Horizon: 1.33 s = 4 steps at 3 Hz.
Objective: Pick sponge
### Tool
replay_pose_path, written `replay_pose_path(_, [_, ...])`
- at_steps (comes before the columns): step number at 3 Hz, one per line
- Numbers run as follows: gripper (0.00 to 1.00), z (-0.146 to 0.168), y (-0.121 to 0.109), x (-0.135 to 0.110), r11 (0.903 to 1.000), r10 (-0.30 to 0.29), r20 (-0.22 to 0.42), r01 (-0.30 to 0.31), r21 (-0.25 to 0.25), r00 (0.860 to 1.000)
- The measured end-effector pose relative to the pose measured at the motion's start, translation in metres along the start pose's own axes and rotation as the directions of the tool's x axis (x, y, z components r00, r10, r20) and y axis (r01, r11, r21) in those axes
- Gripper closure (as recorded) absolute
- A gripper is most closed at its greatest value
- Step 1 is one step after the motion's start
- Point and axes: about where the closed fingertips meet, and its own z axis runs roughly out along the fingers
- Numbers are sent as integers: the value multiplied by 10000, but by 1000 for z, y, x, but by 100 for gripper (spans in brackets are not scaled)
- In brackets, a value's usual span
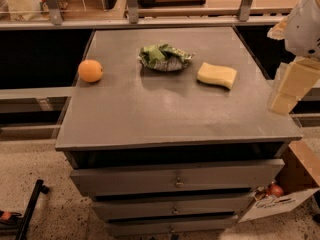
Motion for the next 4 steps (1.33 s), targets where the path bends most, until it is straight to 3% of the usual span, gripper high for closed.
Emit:
replay_pose_path(1, [0, 25, -45, -6, 9994, -92, 183, 86, 338, 9998])
replay_pose_path(2, [0, 62, -89, -7, 9995, 117, 396, -129, 297, 9991])
replay_pose_path(4, [0, 135, -133, -10, 9931, 1075, 1277, -1006, -597, 9860])
